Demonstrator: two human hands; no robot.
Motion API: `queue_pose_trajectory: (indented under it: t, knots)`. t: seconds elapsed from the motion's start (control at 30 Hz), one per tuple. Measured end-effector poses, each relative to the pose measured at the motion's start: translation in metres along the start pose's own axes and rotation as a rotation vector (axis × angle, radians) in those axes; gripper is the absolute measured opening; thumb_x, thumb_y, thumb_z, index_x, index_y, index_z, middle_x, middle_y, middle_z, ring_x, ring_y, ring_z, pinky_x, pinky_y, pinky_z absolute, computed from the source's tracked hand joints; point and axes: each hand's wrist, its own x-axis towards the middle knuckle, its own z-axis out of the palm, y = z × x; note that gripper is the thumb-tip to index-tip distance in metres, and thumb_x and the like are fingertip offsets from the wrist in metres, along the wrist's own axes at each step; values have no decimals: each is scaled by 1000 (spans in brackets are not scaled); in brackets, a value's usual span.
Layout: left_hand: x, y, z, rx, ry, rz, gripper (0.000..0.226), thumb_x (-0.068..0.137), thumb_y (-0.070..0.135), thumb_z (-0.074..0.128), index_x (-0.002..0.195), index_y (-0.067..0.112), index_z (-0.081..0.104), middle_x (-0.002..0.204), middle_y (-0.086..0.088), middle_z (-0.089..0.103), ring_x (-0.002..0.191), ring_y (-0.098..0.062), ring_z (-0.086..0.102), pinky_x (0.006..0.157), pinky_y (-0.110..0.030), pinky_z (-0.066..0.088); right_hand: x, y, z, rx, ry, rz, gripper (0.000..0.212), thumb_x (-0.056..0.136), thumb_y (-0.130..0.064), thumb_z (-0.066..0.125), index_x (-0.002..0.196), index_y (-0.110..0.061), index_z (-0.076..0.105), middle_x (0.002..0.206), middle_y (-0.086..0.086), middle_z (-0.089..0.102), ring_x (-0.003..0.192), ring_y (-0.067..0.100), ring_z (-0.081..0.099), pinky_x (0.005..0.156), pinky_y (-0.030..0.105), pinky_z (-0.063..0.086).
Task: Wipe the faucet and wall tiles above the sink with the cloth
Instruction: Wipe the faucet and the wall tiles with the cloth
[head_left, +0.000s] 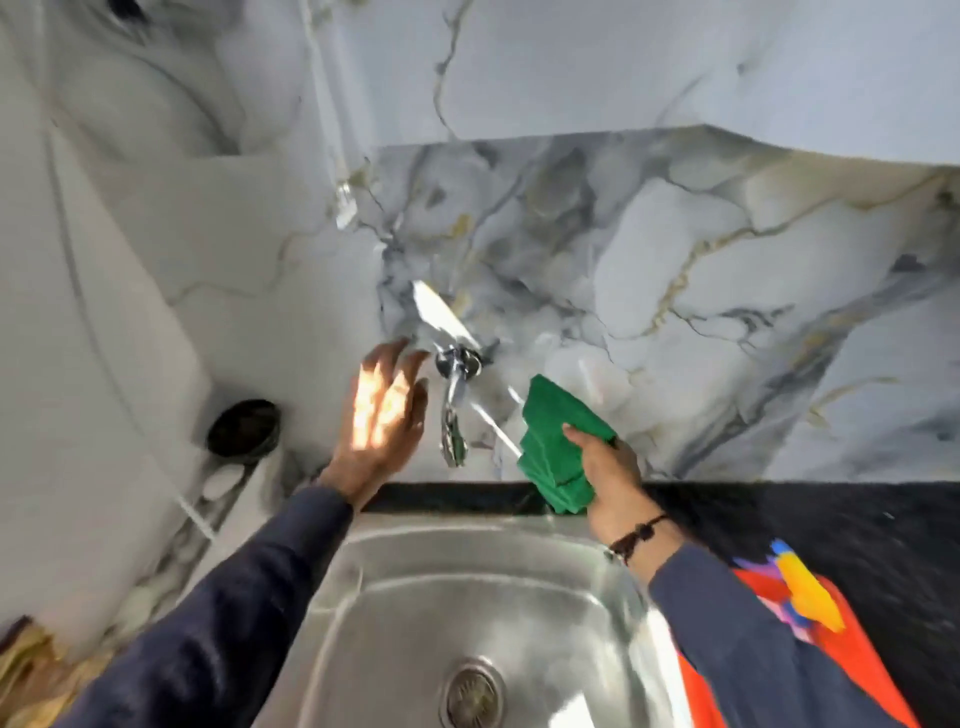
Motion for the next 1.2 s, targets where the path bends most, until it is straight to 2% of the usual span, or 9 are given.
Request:
queue_pose_trajectory:
  t: [0.13, 0.27, 0.43, 0.57, 0.63, 0.8, 0.97, 1.07, 1.2]
  knots:
    - [61, -62, 8, 388, 64, 271, 60, 106, 27, 38, 165, 18, 30, 174, -19, 24, 161, -47, 17, 125, -71, 21, 15, -7, 93, -81, 137, -307, 29, 91, -19, 78, 119, -13, 77, 94, 7, 78, 77, 23, 70, 64, 26, 59]
    - [112, -101, 27, 517, 121, 533, 66, 106, 33, 38, 168, 31, 13, 177, -9, 14, 164, -37, 11, 128, -71, 12, 16, 22, 164, -643, 12, -538, 41, 93, -16, 69, 133, -17, 71, 143, 15, 59, 127, 38, 61, 106, 40, 52]
    - [131, -121, 58, 538, 236, 619, 64, 107, 40, 29, 168, 30, 12, 178, -6, -4, 164, -38, 2, 128, -66, -4, 26, 24, 176, -1051, 47, -675, 31, 84, -22, 68, 113, -15, 76, 131, 19, 53, 112, 45, 64, 102, 37, 52]
    - [138, -129, 68, 542, 315, 640, 64, 106, 40, 31, 167, 28, 19, 179, -10, 3, 164, -39, 0, 127, -69, -8, 37, 5, 165, -353, 108, -304, 36, 71, -20, 79, 100, 0, 80, 101, 25, 77, 102, 51, 72, 79, 42, 59]
    - [140, -130, 70, 562, 364, 648, 65, 104, 41, 33, 167, 28, 22, 178, -12, 9, 164, -40, 5, 128, -69, -3, 45, 6, 152, 184, -92, 65, 56, 71, -15, 72, 121, 10, 71, 111, 33, 73, 107, 57, 71, 94, 58, 61]
    - [139, -132, 75, 587, 429, 660, 68, 101, 42, 37, 166, 28, 25, 177, -13, 14, 163, -40, 12, 129, -66, -2, 50, 20, 139, 470, -263, 226, 36, 90, -13, 52, 107, 5, 79, 108, 27, 76, 94, 43, 75, 99, 55, 59]
    - [140, -131, 75, 593, 443, 672, 69, 100, 42, 38, 166, 27, 25, 177, -14, 14, 163, -41, 13, 129, -67, 0, 36, 8, 168, -580, 85, -381, 23, 83, -20, 73, 100, -7, 79, 108, 26, 79, 104, 45, 74, 95, 49, 63]
    - [140, -133, 75, 608, 445, 670, 69, 101, 42, 37, 166, 26, 24, 177, -14, 14, 163, -41, 12, 129, -66, -3, 18, 21, 187, -1447, 36, -702, 54, 93, -25, 58, 141, -1, 58, 133, 37, 63, 125, 45, 59, 108, 45, 50]
    - [138, -132, 75, 631, 446, 670, 68, 102, 44, 37, 166, 26, 24, 177, -16, 12, 164, -42, 7, 128, -66, -4, 16, 38, 172, -1309, 12, -697, 64, 93, -23, 60, 156, -18, 48, 159, 25, 39, 138, 41, 49, 120, 41, 43]
